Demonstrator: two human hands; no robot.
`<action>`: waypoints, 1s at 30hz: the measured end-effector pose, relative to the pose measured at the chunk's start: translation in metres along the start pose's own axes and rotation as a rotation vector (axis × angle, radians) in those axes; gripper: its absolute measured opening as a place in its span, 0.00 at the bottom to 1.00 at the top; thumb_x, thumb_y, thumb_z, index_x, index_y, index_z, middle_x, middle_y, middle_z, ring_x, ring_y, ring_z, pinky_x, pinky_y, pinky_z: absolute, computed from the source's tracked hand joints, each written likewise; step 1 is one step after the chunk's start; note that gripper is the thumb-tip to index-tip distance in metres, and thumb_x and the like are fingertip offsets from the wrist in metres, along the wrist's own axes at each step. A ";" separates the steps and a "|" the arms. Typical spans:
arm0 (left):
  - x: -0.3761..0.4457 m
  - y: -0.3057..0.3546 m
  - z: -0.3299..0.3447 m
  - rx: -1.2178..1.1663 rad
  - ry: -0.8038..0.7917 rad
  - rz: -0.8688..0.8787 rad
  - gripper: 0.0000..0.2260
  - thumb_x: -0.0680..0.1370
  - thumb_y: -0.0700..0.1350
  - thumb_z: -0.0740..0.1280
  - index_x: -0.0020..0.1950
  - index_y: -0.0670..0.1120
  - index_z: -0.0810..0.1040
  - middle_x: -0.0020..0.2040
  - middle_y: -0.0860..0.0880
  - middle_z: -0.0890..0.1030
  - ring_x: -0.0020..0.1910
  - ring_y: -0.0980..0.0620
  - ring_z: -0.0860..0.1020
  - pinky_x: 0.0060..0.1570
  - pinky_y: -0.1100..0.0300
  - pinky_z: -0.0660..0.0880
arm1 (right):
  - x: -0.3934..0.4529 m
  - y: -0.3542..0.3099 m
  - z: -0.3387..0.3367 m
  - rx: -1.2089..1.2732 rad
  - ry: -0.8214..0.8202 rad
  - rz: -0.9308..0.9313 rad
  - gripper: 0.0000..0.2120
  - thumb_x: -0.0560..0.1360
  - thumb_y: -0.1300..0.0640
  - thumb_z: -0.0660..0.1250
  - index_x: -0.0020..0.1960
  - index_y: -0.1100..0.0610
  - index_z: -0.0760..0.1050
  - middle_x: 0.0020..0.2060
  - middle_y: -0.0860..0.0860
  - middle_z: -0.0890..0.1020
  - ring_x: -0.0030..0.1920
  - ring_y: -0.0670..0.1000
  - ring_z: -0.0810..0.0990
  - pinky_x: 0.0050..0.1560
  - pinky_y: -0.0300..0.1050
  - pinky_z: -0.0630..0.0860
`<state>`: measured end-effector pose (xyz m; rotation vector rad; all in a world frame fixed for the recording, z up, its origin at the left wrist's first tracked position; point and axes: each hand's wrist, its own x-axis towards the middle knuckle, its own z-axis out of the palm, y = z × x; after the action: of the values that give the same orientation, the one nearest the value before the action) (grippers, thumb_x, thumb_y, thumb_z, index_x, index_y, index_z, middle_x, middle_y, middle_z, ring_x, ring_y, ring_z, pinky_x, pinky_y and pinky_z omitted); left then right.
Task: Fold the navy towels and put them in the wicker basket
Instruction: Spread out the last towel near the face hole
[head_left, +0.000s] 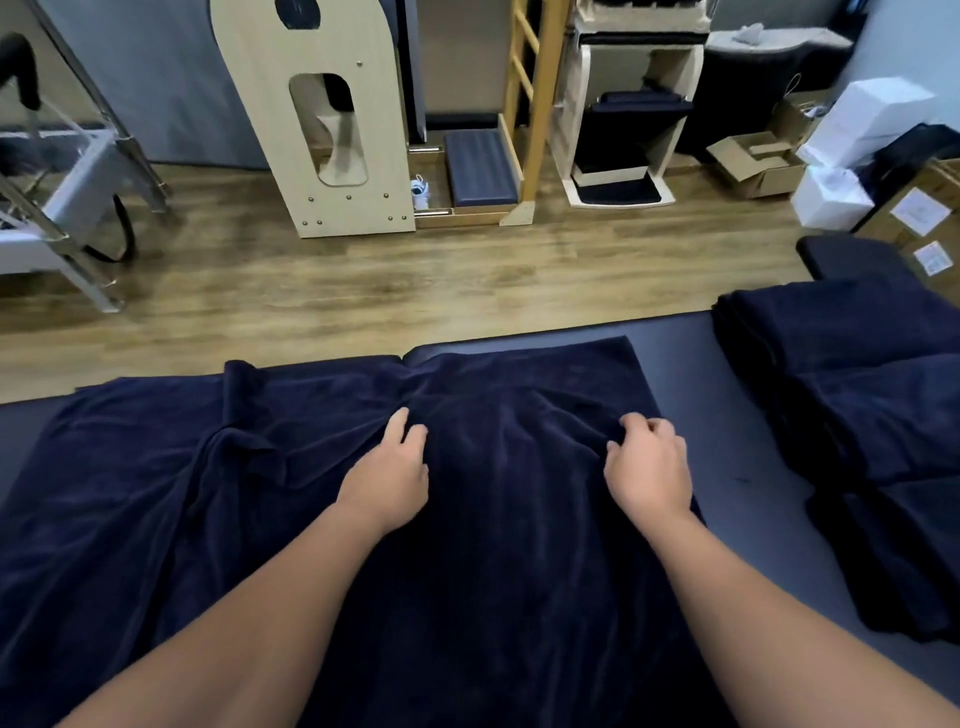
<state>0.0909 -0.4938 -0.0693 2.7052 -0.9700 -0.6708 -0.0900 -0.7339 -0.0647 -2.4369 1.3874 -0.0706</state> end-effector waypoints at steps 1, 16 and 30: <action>0.014 0.006 -0.002 -0.006 -0.020 -0.003 0.19 0.84 0.47 0.58 0.74 0.50 0.62 0.83 0.50 0.44 0.55 0.42 0.79 0.50 0.49 0.76 | 0.013 -0.001 0.001 -0.021 -0.028 0.049 0.18 0.81 0.53 0.65 0.68 0.55 0.70 0.63 0.57 0.75 0.63 0.60 0.71 0.56 0.56 0.72; 0.114 0.070 -0.056 0.042 0.031 -0.096 0.11 0.78 0.51 0.68 0.55 0.46 0.76 0.54 0.45 0.79 0.55 0.41 0.78 0.50 0.51 0.75 | 0.140 -0.024 -0.044 0.508 0.052 0.119 0.13 0.74 0.67 0.65 0.50 0.52 0.80 0.49 0.50 0.82 0.50 0.53 0.79 0.46 0.39 0.69; 0.125 0.070 -0.042 -0.176 0.249 -0.243 0.12 0.82 0.48 0.65 0.62 0.44 0.74 0.58 0.40 0.79 0.58 0.37 0.76 0.50 0.49 0.73 | 0.153 -0.006 -0.005 0.375 0.095 0.186 0.11 0.81 0.54 0.66 0.60 0.56 0.76 0.57 0.56 0.79 0.56 0.59 0.77 0.47 0.49 0.71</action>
<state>0.1574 -0.6266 -0.0531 2.6873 -0.5054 -0.4205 -0.0057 -0.8616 -0.0770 -2.0135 1.4816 -0.3712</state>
